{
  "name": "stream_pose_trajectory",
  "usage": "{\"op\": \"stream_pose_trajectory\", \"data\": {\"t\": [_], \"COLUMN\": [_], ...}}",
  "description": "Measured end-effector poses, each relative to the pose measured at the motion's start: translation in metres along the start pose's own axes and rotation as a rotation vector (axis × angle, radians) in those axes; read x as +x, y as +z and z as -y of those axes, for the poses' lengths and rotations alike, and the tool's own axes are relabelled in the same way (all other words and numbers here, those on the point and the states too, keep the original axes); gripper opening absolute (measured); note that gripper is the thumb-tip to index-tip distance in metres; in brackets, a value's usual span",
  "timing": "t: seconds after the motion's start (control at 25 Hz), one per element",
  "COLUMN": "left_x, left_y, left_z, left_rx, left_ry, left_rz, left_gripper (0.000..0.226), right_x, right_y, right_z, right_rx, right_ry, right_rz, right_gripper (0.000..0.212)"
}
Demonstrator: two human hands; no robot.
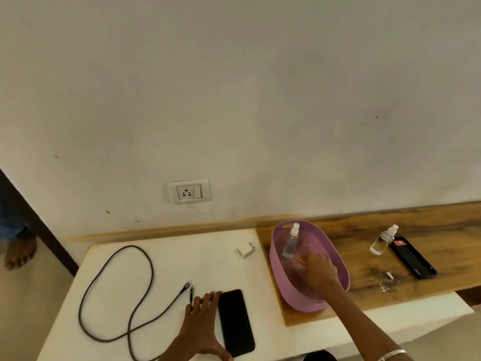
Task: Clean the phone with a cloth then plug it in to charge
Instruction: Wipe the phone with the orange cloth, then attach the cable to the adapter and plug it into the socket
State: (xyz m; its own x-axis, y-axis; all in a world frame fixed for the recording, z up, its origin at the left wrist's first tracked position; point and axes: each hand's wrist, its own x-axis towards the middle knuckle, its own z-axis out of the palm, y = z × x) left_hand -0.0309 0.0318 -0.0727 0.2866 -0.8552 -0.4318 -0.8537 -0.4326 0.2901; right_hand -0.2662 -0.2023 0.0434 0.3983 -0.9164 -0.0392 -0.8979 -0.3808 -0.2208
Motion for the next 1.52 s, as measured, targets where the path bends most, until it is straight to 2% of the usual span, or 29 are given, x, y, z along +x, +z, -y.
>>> {"op": "stream_pose_trajectory", "data": {"t": [0.2,0.4,0.52,0.68,0.88,0.96,1.08,1.2,1.36,1.52], "left_x": [0.002,0.000,-0.003,-0.010,-0.024,-0.030,-0.044,-0.056,-0.065,-0.061], "left_y": [0.002,0.002,-0.001,-0.006,-0.014,-0.018,-0.021,-0.026,-0.031,-0.035], "left_z": [0.001,0.000,-0.004,-0.007,-0.010,-0.008,0.006,0.029,0.059,0.073], "left_rx": [-0.016,0.001,0.031,0.023,-0.184,-0.315,-0.357,-0.323,-0.338,-0.346], "left_ry": [-0.004,-0.012,-0.021,0.002,0.037,0.054,0.048,-0.018,-0.123,-0.200], "left_rz": [-0.004,-0.004,-0.020,0.001,-0.014,-0.070,-0.241,-0.458,-0.568,-0.618], "left_gripper": [0.163,0.165,0.162,0.163,0.163,0.148,0.095,0.052,0.026,0.022], "right_x": [0.007,0.014,0.018,0.016,-0.002,-0.010,-0.022,-0.026,-0.024,-0.020], "right_y": [0.031,0.030,0.018,-0.017,-0.042,-0.046,-0.047,-0.040,-0.015,0.022], "right_z": [-0.002,0.000,-0.008,-0.018,-0.011,0.000,0.027,0.060,0.103,0.127], "right_rx": [-0.081,-0.179,-0.178,-0.023,0.108,0.176,0.299,0.362,0.379,0.340], "right_ry": [0.059,-0.102,-0.094,-0.068,-0.043,-0.067,-0.123,-0.185,-0.248,-0.270], "right_rz": [0.252,0.426,0.315,0.186,-0.022,-0.093,-0.182,-0.165,-0.026,0.010], "right_gripper": [0.019,0.005,0.020,0.032,0.030,0.027,0.023,0.022,0.029,0.028]}}
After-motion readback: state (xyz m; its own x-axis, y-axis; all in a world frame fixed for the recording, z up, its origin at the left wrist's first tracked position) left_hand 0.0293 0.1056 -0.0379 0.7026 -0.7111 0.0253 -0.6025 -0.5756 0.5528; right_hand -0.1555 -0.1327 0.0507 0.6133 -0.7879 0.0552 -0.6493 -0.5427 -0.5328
